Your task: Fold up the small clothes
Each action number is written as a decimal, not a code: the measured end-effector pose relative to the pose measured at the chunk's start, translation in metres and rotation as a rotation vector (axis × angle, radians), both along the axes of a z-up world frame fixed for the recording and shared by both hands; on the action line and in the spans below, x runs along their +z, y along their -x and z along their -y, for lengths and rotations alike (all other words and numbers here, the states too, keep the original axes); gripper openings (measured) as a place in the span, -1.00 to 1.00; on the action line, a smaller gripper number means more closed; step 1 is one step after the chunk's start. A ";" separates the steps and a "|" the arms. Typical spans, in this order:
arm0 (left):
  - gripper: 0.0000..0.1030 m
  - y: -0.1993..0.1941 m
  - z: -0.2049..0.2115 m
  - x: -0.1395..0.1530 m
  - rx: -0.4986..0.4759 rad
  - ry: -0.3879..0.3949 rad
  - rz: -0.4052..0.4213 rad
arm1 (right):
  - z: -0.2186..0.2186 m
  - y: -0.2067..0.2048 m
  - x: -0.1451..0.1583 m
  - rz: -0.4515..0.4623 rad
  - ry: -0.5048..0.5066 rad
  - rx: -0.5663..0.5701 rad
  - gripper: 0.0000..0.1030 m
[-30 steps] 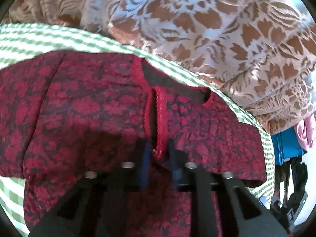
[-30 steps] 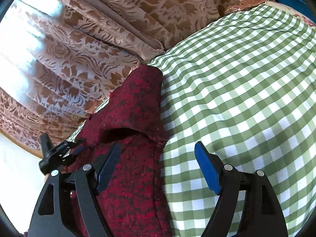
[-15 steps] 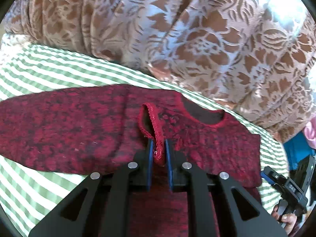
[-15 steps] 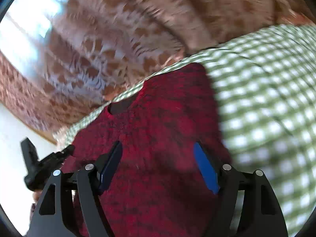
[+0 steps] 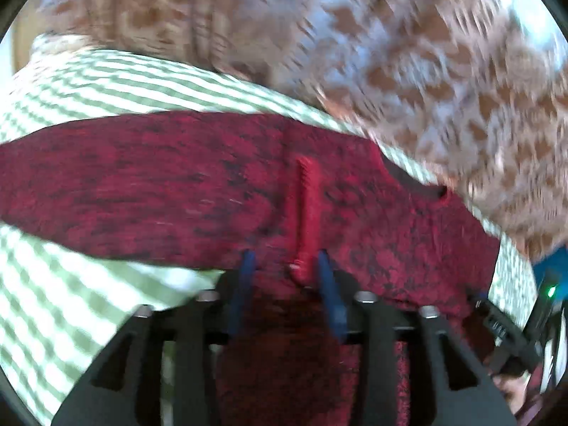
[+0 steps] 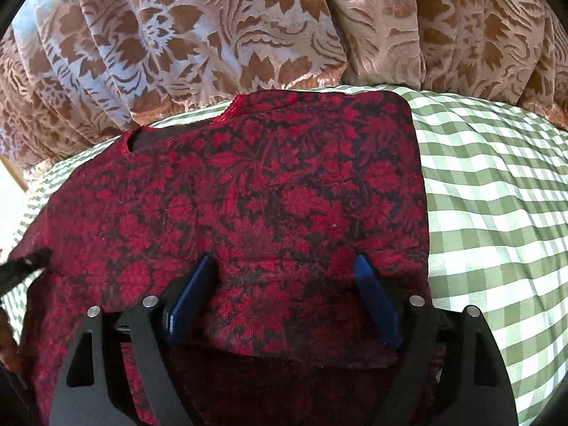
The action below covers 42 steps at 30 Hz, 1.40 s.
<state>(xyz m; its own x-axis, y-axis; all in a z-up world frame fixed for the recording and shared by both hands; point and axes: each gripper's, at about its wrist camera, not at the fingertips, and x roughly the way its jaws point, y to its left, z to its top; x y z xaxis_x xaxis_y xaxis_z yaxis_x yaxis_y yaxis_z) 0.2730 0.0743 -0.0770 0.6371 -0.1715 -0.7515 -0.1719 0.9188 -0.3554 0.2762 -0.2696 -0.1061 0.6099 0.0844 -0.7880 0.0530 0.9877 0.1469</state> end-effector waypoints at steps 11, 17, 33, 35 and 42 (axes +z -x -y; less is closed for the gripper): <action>0.02 0.086 -0.162 -0.029 0.379 0.261 -0.059 | -0.038 0.057 0.039 0.057 0.028 0.084 0.83; 0.02 0.119 -0.238 -0.049 0.614 0.356 -0.033 | -0.070 0.084 0.016 0.021 0.090 0.185 0.84; -0.81 0.082 -0.280 -0.034 0.642 0.268 -0.003 | -0.072 0.079 -0.001 -0.009 0.093 0.170 0.94; -0.82 0.076 -0.254 0.000 0.556 0.201 0.075 | -0.072 0.079 -0.001 -0.008 0.093 0.170 0.94; -0.82 0.060 -0.104 0.086 0.149 0.044 0.258 | -0.072 0.079 -0.001 -0.007 0.089 0.171 0.94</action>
<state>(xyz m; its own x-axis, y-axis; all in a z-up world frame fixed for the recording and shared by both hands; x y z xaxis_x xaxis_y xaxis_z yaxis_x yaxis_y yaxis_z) 0.2135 0.1787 0.0087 0.8269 -0.0910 -0.5550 -0.2020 0.8729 -0.4441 0.1970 -0.1980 -0.1073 0.5872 0.1158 -0.8011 -0.1161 0.9915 0.0583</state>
